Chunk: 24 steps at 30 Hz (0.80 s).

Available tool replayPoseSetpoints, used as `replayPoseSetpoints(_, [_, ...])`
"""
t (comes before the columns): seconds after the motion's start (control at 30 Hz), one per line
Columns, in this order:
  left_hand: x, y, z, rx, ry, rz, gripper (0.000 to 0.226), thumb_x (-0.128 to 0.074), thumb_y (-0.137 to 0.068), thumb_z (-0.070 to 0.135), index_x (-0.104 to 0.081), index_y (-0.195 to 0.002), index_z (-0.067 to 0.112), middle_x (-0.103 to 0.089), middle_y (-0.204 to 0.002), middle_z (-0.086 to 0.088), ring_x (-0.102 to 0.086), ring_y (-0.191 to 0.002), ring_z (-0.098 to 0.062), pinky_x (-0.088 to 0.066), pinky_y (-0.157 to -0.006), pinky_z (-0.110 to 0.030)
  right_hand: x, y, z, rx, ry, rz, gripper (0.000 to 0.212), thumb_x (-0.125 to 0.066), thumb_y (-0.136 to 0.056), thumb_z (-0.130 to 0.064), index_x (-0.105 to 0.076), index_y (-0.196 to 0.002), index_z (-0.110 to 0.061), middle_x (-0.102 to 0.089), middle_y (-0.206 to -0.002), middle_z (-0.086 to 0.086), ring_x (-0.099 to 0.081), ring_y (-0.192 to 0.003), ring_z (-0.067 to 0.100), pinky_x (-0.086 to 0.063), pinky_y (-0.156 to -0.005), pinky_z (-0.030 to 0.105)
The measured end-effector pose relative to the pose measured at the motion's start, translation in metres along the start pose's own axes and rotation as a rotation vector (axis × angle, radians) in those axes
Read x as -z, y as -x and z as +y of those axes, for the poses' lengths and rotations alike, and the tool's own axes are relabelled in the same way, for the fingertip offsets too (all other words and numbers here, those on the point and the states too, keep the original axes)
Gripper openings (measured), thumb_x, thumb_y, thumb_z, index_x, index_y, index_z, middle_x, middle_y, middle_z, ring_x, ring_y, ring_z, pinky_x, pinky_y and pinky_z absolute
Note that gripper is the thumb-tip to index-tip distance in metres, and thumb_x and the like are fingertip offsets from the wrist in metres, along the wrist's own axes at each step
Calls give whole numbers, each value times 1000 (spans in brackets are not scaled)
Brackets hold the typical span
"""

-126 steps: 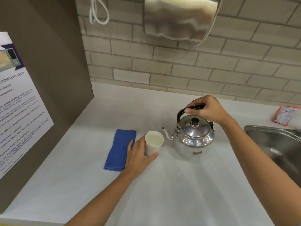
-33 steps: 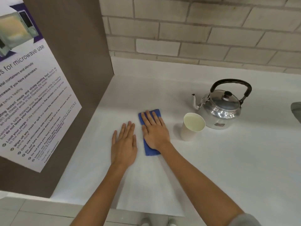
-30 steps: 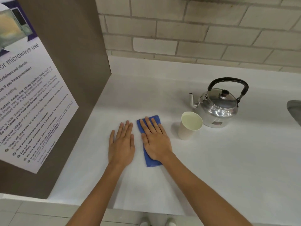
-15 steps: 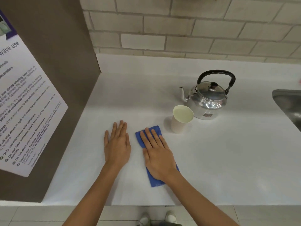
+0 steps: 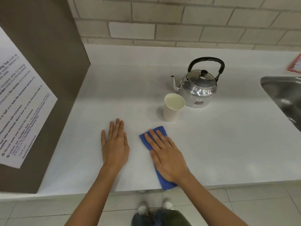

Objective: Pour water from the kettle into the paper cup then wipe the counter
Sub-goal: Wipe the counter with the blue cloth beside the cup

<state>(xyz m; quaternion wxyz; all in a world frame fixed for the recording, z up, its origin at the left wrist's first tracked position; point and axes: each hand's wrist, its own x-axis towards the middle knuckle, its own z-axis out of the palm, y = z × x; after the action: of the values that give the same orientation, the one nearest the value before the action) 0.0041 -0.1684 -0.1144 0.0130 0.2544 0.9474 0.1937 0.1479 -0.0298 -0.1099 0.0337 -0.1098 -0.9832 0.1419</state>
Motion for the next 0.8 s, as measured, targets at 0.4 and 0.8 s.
replayPoseSetpoints(0.4, [-7,11,23,-8,29,-12,52,-23,-105,22,-13,-156,16,-8,-165,3,-2,-152,-13,3,-124,-44,11,19,30,-44,1,-8,54,-16,-103,-38,-6,-156,-35,2,-163,-17,11,-148,0,6,-121,26])
replayPoseSetpoints(0.8, [-13,13,34,12,55,21,54,-31,-102,13,-21,-155,16,-14,-164,4,-6,-152,-13,1,-123,-47,24,55,65,-80,6,8,53,-19,-105,-37,-3,-155,-37,1,-163,-18,8,-149,1,2,-121,26])
